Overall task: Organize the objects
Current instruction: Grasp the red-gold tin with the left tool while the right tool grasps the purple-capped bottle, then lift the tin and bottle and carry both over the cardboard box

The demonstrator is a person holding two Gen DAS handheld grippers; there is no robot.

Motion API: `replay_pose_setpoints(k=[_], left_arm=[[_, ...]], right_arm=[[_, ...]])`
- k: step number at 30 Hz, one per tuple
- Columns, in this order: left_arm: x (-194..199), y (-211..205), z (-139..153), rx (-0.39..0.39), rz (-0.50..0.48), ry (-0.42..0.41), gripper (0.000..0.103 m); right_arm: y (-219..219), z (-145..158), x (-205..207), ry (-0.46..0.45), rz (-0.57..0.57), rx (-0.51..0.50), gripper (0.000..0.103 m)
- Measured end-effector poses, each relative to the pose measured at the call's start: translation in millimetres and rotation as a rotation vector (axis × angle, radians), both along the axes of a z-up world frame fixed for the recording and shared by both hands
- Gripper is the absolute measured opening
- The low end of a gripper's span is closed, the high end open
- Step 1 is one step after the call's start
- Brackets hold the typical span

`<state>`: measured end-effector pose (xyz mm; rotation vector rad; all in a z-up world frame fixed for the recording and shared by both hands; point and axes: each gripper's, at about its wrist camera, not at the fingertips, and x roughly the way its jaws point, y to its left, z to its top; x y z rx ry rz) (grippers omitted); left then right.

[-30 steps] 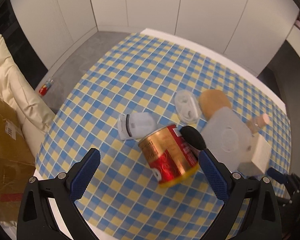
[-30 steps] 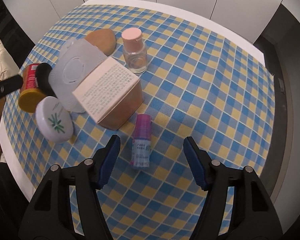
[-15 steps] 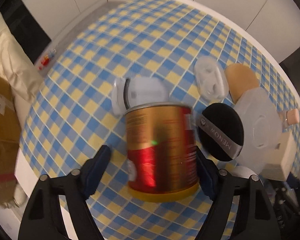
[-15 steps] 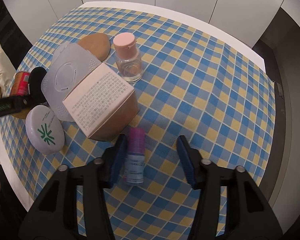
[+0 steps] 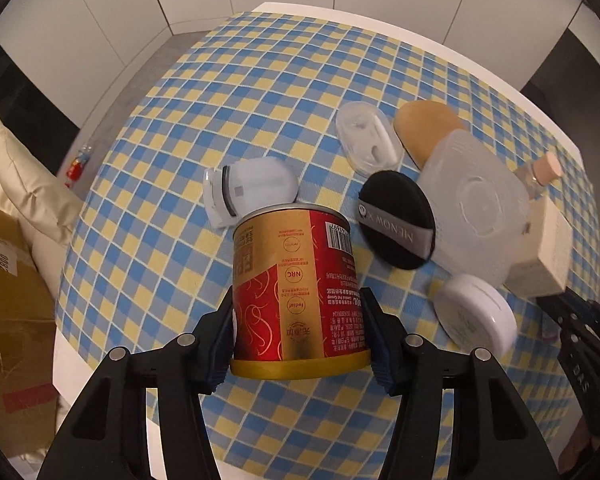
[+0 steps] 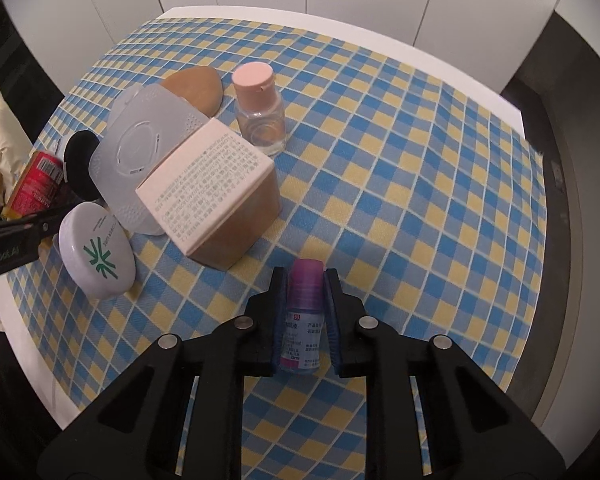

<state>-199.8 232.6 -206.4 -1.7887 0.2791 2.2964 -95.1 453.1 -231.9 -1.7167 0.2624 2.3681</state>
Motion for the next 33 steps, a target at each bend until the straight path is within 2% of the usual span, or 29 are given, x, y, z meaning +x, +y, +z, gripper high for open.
replay_pose_setpoints(k=[4, 11, 19, 20, 28, 33], left_arm=[[4.9, -9.7, 6.8, 0.004, -0.023, 0.007, 0.057], [7.3, -15.5, 32.0, 0.019, -0.050, 0.047, 0.057], [18.7, -12.4, 75.1, 0.057, -0.067, 0.114, 0.057], [23.0, -12.7, 81.4, 0.063, -0.067, 0.119, 0.057], [39.6, -26.2, 136.8, 0.120, -0.054, 0.186, 0.057], [54.6, -33.2, 163.2, 0.151, -0.063, 0.201, 0.057]], right_arm=[[4.7, 11.8, 1.4, -0.009, -0.014, -0.019, 0.019], [-7.5, 39.6, 5.8, 0.025, 0.037, 0.013, 0.018], [-28.0, 77.4, 13.5, 0.064, 0.032, 0.011, 0.018], [-35.0, 77.8, 4.5, 0.069, 0.032, 0.011, 0.018], [-50.3, 128.9, 11.3, 0.133, 0.020, 0.036, 0.018], [-51.6, 162.5, 22.6, 0.172, -0.042, 0.001, 0.018]])
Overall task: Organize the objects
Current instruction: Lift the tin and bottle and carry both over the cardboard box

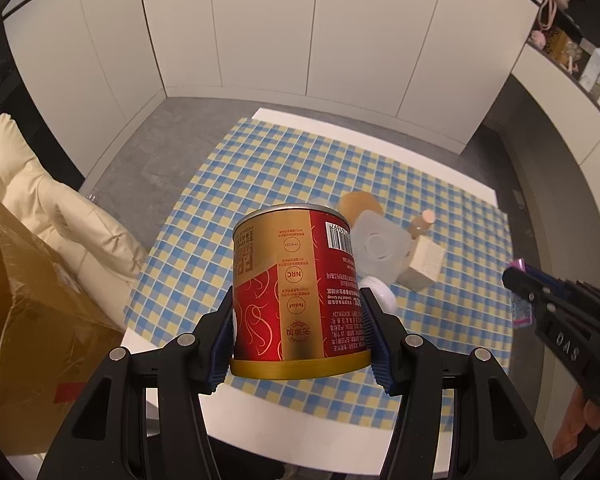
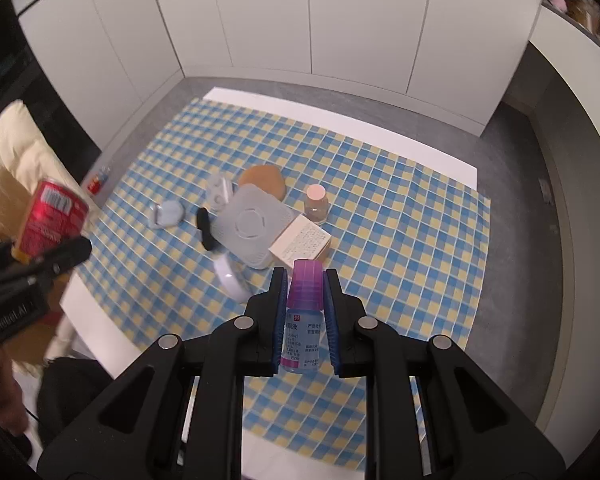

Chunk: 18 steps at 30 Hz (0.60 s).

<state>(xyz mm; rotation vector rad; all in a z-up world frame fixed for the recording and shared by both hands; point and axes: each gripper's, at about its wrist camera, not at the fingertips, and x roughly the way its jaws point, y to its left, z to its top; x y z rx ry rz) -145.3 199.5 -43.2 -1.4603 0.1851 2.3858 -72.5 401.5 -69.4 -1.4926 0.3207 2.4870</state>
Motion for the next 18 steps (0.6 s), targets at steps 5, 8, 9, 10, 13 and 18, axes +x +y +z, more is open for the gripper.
replay_pose_setpoints(k=[5, 8, 9, 10, 13, 18], left_arm=[[21.3, -5.1, 24.2, 0.018, -0.042, 0.048, 0.057], [31.5, -10.5, 32.7, 0.038, -0.037, 0.058, 0.057], [34.5, -12.3, 34.2, 0.044, -0.035, 0.061, 0.057], [38.1, -14.5, 36.3, 0.051, -0.032, 0.067, 0.057], [46.3, -18.8, 39.4, 0.071, -0.037, 0.082, 0.057], [47.8, -24.3, 40.6, 0.077, -0.042, 0.097, 0.057]], right_arm=[[-9.6, 26.2, 10.4, 0.038, -0.003, 0.046, 0.018], [-16.7, 38.7, 16.7, 0.058, -0.002, 0.047, 0.018], [-21.5, 43.9, 19.5, 0.069, 0.008, 0.062, 0.018], [-24.4, 47.2, 21.3, 0.076, 0.014, 0.075, 0.018], [-35.8, 54.7, 28.5, 0.099, 0.041, 0.104, 0.018], [-47.0, 57.3, 35.0, 0.121, 0.086, 0.129, 0.018]])
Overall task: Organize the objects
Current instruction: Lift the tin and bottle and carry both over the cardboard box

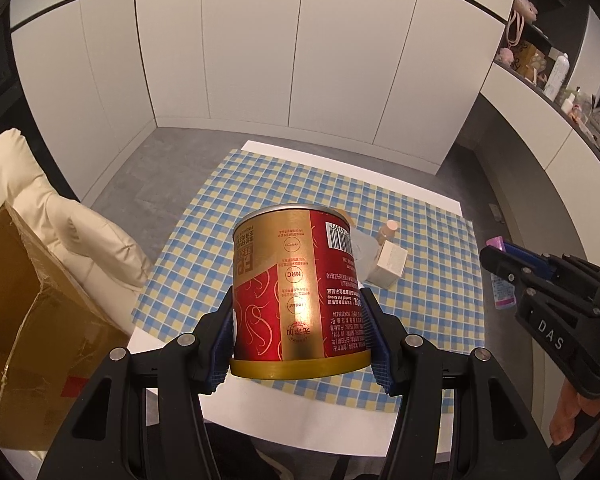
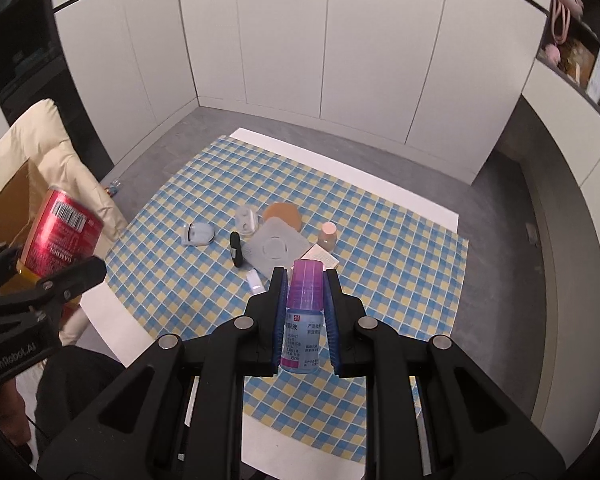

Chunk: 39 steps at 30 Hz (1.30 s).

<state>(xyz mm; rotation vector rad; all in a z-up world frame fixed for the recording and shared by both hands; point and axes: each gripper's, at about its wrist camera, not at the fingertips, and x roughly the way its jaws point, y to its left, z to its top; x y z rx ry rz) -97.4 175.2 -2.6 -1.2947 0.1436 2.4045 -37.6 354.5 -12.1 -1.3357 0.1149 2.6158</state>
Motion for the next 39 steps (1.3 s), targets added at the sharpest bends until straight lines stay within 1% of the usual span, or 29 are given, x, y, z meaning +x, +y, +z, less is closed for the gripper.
replay_pose_setpoints(k=[5, 9, 11, 14, 19, 32, 39], left_arm=[[-1.7, -4.4, 0.4, 0.015, 0.001, 0.008, 0.057], [-5.6, -9.6, -3.5, 0.031, 0.010, -0.009, 0.057], [-6.3, -9.8, -5.4, 0.017, -0.001, -0.006, 0.057], [-7.2, -11.2, -7.5, 0.012, 0.005, 0.002, 0.057], [-8.9, -16.1, -10.1, 0.014, 0.021, -0.007, 0.057], [-7.5, -19.4, -8.7, 0.016, 0.019, 0.013, 0.057], [-8.9, -33.8, -9.0, 0.005, 0.050, 0.022, 0.057]], right_arm=[[-0.8, -0.3, 2.0, 0.005, 0.017, -0.011, 0.018], [0.2, -1.5, 2.1, 0.011, 0.009, -0.033, 0.018], [-0.1, -4.9, 0.2, 0.005, 0.003, -0.047, 0.018], [-4.2, -8.9, -1.9, -0.004, 0.020, -0.031, 0.018], [-2.6, -11.4, -3.4, -0.008, 0.011, -0.042, 0.018], [-5.3, -11.7, -4.4, -0.013, 0.013, -0.035, 0.018], [-8.8, -12.3, -14.0, -0.016, 0.012, -0.058, 0.018]])
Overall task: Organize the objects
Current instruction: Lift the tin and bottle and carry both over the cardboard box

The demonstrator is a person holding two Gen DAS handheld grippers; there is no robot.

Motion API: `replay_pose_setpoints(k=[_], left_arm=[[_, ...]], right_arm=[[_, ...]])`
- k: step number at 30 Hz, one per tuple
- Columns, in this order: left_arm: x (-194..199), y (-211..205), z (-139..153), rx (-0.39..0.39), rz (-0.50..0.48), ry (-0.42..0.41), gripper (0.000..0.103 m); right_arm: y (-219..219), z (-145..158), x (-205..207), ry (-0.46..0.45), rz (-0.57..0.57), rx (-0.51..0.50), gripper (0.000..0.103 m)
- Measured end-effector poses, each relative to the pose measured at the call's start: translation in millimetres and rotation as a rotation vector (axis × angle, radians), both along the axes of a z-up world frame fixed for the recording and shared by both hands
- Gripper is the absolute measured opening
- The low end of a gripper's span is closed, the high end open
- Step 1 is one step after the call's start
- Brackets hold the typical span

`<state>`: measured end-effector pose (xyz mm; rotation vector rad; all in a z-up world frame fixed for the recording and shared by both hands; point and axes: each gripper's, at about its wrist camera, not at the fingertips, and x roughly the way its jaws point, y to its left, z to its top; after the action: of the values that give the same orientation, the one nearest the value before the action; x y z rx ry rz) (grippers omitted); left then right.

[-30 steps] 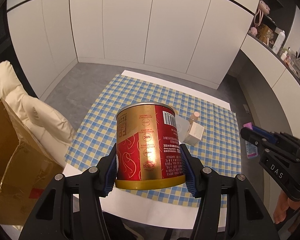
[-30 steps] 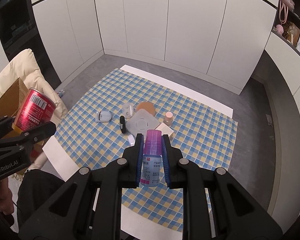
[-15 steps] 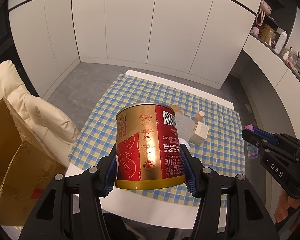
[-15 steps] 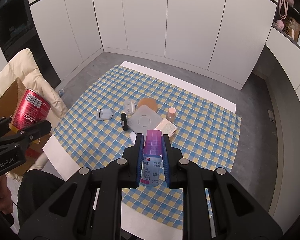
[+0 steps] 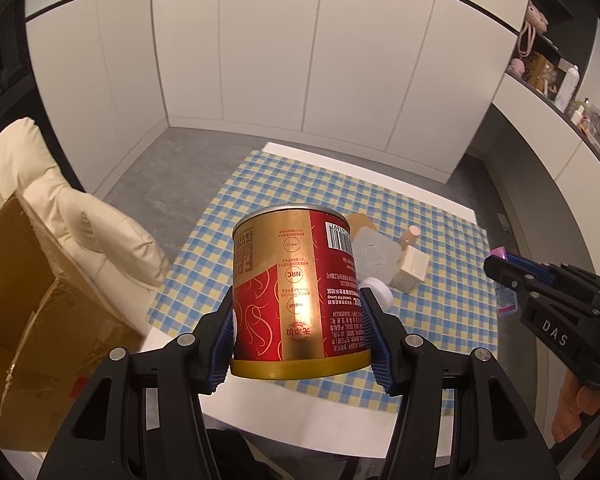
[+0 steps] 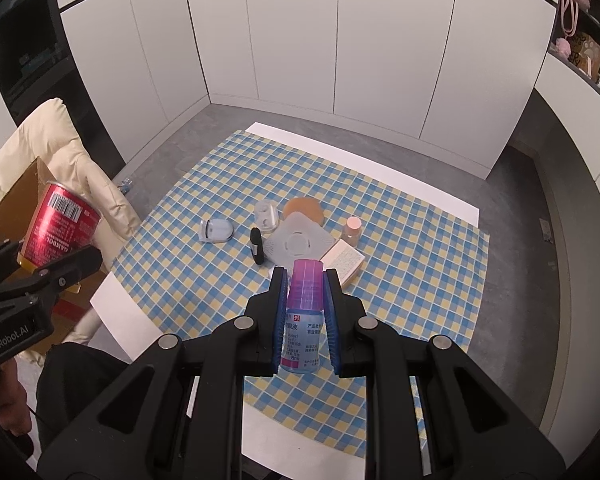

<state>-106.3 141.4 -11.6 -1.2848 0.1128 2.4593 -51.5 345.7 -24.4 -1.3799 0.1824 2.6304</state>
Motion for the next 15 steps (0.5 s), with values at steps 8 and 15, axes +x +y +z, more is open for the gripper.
replay_pose_setpoints(k=[8, 15], left_arm=[[-4.7, -30.9, -1.3, 0.001, 0.048, 0.001, 0.057], [-6.5, -54.7, -2.4, 0.001, 0.090, 0.002, 0.057]], right_arm=[[-23.9, -0.8, -16.4, 0.000, 0.034, -0.005, 0.018], [-49.5, -2.7, -29.4, -0.002, 0.078, -0.009, 0.018]])
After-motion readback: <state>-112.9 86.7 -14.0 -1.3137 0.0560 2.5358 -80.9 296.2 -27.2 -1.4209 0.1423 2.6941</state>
